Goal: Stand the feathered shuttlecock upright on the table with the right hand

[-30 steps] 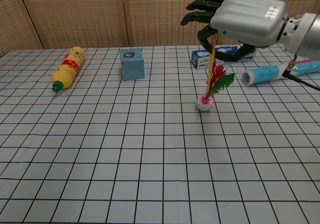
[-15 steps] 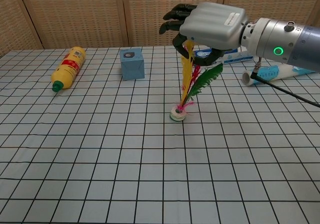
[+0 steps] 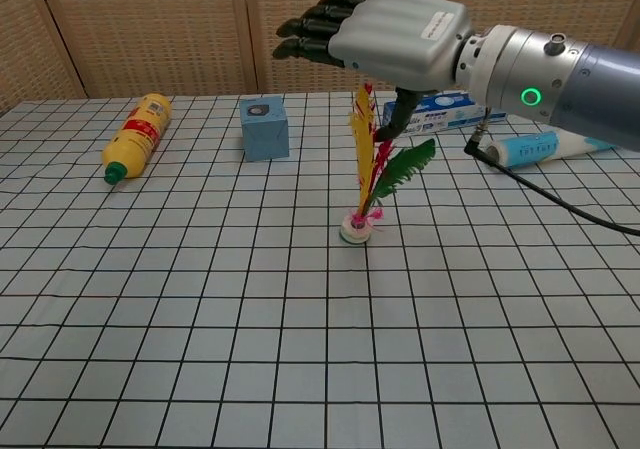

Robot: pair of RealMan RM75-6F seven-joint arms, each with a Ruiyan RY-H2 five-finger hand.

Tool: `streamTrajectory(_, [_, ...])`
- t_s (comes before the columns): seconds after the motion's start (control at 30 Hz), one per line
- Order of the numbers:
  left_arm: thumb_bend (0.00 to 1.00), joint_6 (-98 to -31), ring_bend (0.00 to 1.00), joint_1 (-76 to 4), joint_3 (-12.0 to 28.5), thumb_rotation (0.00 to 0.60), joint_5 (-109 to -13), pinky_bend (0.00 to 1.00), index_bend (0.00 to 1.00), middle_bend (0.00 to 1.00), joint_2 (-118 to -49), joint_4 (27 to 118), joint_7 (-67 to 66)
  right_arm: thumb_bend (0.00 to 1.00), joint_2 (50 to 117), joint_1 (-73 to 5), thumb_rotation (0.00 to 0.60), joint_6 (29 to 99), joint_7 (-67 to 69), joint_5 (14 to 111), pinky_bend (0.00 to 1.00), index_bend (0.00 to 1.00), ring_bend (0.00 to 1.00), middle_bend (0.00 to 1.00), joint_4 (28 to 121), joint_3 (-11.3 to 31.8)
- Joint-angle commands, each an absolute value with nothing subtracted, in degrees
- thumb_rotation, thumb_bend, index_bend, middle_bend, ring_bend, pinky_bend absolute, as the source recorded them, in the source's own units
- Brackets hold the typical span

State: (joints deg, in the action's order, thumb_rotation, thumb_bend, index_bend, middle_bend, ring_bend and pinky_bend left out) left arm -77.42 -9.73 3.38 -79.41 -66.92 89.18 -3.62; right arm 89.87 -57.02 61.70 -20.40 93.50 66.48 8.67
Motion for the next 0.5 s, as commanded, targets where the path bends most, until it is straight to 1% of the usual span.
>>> streamTrajectory(0.03, [0.0,-77.4,0.0,-9.7,3.4,0.6,-79.4,0.0,0.0,0.0,-66.8,89.2,-3.3,0.0,85.5,-55.0,0.6,65.1,-21.3,92.9,0.0,0.0,0.0,0.03,71.7,10.2])
streamTrajectory(0.17, [0.0,-77.6,0.0,-9.6,3.2,0.6,-79.7,0.0,0.0,0.0,-66.5,89.4,-2.6,0.0,78.0,-50.4,0.6,69.4,-20.1,91.5,0.0,0.0,0.0,0.02,79.3,10.6])
streamTrajectory(0.2, [0.0,-77.7,0.0,-9.5,3.2,0.6,-80.0,0.0,0.0,0.0,-66.4,89.4,-2.4,0.0,75.3,-48.1,0.6,71.4,-18.9,90.5,0.0,0.0,0.0,0.01,81.1,10.6])
streamTrajectory(0.23, [0.0,-77.8,0.0,-9.5,3.2,0.6,-80.1,0.0,0.0,0.0,-66.3,89.4,-2.3,0.0,74.3,-47.3,0.6,72.0,-18.3,90.3,0.0,0.0,0.0,0.01,81.9,10.4])
streamTrajectory(0.33, [0.0,-77.9,0.0,-9.5,2.9,0.6,-80.9,0.0,0.0,0.0,-66.2,89.4,-1.9,0.0,68.9,-41.4,0.6,75.0,-12.7,86.6,0.0,0.0,0.0,0.0,84.9,9.7])
streamTrajectory(0.43, [0.0,-78.5,0.0,-9.4,2.6,0.6,-82.1,0.0,0.0,0.0,-66.4,89.1,-1.8,0.0,65.6,-36.0,0.6,76.9,-6.2,83.7,0.0,0.0,0.0,0.0,85.9,8.1])
streamTrajectory(0.5, [0.0,-79.3,0.0,-9.3,2.4,0.6,-83.1,0.0,0.0,0.0,-66.6,88.9,-1.5,0.0,64.8,-32.2,0.6,78.7,-2.9,82.5,0.0,0.0,0.0,0.0,85.6,6.7])
